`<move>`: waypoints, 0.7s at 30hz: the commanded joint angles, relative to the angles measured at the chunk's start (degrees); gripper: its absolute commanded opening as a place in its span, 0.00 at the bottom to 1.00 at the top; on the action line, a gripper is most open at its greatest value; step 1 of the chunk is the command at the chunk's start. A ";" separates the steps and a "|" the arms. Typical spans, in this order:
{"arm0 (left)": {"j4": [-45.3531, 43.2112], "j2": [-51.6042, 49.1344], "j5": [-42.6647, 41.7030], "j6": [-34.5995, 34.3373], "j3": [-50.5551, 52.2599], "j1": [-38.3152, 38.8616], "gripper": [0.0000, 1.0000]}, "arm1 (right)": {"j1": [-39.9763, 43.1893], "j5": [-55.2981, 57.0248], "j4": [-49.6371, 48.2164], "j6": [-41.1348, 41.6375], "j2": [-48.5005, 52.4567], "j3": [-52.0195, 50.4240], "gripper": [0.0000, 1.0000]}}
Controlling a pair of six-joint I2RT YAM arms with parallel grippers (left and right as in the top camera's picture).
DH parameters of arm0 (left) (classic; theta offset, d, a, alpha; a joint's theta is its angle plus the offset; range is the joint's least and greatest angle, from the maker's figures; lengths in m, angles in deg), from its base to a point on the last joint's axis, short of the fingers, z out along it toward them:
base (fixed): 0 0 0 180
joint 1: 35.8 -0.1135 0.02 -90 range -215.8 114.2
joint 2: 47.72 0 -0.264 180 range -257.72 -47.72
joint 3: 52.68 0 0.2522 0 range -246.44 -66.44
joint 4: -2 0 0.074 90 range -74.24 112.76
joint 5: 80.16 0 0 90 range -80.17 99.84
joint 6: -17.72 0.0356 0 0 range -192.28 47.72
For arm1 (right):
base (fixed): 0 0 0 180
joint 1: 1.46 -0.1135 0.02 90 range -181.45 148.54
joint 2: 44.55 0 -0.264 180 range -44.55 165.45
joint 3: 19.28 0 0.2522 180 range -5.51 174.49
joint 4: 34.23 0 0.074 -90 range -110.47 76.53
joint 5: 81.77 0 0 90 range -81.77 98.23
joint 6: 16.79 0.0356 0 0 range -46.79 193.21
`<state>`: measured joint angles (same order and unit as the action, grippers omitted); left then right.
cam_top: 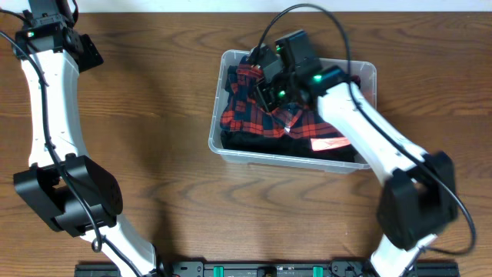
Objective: Pack container
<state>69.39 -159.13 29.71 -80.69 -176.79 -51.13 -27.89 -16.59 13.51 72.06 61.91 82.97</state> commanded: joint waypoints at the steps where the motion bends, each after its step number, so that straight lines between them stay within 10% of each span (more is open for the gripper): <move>1: 0.15 -0.28 0.74 -0.07 -0.02 -0.13 0.98 | 2.27 -3.26 1.51 -0.70 -10.82 0.42 0.17; 16: 0.15 -0.28 0.74 -0.07 -0.02 -0.13 0.98 | 12.63 -2.29 26.64 -8.74 -44.06 0.42 0.24; 21: 0.15 -0.28 0.74 -0.07 -0.02 -0.13 0.98 | 12.98 1.16 32.17 -9.88 -54.66 0.39 0.47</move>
<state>69.39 -159.13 29.74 -80.69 -176.79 -51.13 -15.48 -17.44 44.48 63.95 11.66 83.04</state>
